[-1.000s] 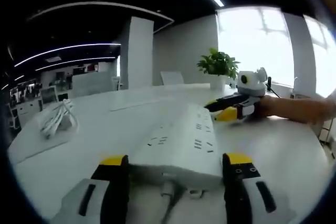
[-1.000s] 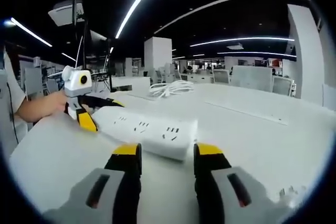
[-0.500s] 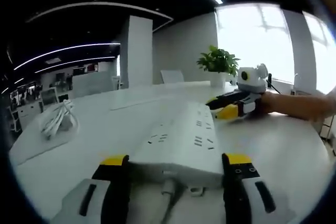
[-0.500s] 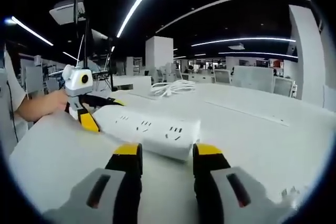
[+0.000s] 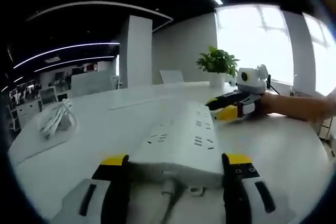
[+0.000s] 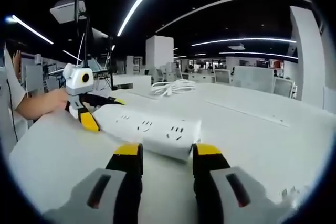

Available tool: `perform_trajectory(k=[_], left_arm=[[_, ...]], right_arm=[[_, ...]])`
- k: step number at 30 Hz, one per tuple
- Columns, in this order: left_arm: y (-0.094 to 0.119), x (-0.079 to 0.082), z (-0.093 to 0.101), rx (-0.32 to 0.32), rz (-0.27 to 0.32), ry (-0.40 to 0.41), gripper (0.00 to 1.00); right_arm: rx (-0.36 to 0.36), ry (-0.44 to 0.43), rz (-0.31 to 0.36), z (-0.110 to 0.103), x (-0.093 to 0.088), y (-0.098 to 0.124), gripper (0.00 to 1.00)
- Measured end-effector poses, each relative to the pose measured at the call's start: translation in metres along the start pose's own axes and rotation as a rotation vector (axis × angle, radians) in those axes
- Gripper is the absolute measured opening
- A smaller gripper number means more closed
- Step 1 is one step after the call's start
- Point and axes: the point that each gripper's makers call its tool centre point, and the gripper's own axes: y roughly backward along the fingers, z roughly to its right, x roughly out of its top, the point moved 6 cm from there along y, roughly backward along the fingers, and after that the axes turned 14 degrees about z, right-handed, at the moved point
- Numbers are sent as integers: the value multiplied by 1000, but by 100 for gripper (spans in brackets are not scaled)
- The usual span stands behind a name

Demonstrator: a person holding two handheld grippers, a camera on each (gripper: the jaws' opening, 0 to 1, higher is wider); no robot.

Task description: Straighten the power strip on the desk, plug the charger into it

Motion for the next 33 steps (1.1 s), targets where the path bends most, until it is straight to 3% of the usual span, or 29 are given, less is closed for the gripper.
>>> perform_trajectory(k=[21, 27, 33], left_arm=[[1, -1, 0, -12, 2, -3, 73], [0, -1, 0, -26, 1, -4, 73], [0, -1, -1, -36, 0, -5, 73]], right_arm=[[0, 16, -6, -1, -1, 0, 37], [-13, -41, -5, 2, 2, 3, 34], [-12, -31, -8, 0, 1, 4, 34]])
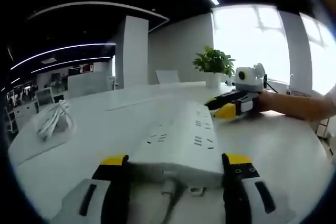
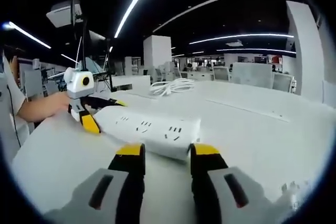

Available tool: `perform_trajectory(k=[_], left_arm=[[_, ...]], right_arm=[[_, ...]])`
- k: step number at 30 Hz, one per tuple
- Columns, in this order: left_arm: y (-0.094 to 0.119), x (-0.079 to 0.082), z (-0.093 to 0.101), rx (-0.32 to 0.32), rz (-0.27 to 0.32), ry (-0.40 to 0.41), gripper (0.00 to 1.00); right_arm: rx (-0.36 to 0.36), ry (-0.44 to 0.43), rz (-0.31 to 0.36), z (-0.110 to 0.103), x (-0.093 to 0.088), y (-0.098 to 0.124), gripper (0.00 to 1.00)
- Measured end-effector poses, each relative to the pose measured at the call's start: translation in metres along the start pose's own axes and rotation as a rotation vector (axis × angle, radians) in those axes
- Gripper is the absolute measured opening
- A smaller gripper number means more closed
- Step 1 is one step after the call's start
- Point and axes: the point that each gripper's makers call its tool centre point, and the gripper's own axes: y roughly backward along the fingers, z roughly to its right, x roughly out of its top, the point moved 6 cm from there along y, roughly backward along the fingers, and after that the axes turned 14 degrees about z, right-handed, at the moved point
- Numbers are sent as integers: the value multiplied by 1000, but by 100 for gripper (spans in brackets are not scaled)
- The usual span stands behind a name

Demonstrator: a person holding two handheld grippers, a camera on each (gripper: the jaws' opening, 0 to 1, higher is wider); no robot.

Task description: Straighten the power strip on the desk, plug the charger into it

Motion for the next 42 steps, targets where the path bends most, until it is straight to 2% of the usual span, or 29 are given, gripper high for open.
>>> perform_trajectory(k=[20, 42], left_arm=[[-1, 1, -1, -35, -1, -2, 74], [-1, 5, 0, -88, -1, -5, 74]], right_arm=[[-4, 31, -9, -2, 0, 2, 33], [0, 22, -14, -3, 0, 7, 35]])
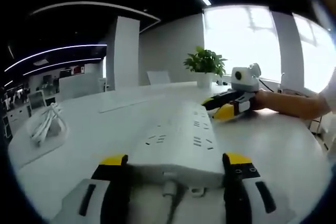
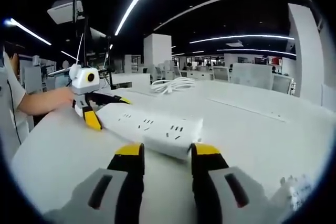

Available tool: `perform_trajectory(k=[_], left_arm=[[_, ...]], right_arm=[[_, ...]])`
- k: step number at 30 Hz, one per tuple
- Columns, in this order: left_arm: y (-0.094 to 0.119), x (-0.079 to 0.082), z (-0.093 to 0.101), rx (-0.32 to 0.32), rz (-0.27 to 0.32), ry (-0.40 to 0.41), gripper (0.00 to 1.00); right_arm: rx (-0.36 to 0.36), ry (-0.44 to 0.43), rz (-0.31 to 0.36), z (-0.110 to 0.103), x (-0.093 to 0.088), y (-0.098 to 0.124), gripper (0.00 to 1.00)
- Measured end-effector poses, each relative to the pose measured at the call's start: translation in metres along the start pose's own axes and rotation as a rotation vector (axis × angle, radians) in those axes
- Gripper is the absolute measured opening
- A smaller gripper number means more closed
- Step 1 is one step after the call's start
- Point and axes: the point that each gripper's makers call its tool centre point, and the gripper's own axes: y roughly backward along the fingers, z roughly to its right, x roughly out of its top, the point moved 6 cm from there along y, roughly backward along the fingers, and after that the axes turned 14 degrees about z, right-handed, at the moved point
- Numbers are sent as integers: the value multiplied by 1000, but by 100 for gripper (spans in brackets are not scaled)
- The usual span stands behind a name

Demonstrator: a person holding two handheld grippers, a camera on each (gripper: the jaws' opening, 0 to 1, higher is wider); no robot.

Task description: Straighten the power strip on the desk, plug the charger into it

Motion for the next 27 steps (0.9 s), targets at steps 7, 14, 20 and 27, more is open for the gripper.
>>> perform_trajectory(k=[7, 14, 20, 27], left_arm=[[0, 0, -1, -17, -3, -1, 74], [0, 0, 0, -43, -6, -2, 74], [0, -1, 2, -57, -6, -3, 74], [0, -1, 1, -72, -8, -4, 74]], right_arm=[[-3, -14, -5, 1, 0, 1, 35], [-1, -17, -11, -2, 0, 5, 36], [3, -35, -16, -5, 1, 7, 38], [18, -19, -19, -7, 0, 9, 40]])
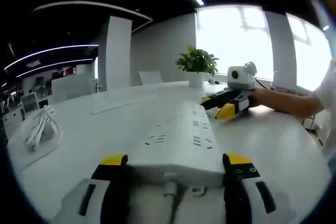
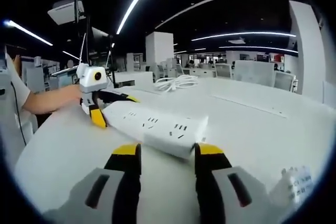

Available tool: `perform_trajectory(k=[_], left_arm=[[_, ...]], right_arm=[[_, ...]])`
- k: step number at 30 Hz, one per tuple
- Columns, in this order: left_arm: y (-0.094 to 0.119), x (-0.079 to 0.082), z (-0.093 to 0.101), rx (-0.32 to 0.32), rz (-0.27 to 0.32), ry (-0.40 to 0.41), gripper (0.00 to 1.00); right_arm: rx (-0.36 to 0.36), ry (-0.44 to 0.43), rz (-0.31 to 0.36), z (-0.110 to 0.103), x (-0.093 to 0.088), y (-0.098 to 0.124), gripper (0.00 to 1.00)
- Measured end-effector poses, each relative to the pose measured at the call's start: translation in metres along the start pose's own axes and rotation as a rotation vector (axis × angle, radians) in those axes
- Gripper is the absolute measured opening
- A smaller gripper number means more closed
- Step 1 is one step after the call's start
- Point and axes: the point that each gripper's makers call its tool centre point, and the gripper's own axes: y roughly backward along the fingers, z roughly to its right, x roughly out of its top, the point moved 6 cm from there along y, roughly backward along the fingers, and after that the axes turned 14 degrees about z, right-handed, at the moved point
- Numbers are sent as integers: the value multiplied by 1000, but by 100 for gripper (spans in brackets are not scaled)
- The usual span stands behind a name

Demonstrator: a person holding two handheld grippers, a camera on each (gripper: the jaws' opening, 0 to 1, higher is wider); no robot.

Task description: Straighten the power strip on the desk, plug the charger into it

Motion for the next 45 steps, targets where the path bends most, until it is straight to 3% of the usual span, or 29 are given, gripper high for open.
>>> perform_trajectory(k=[45], left_arm=[[-4, 1, -3, -107, -14, -6, 76]], right_arm=[[-20, 72, -37, -14, -1, 11, 28]])
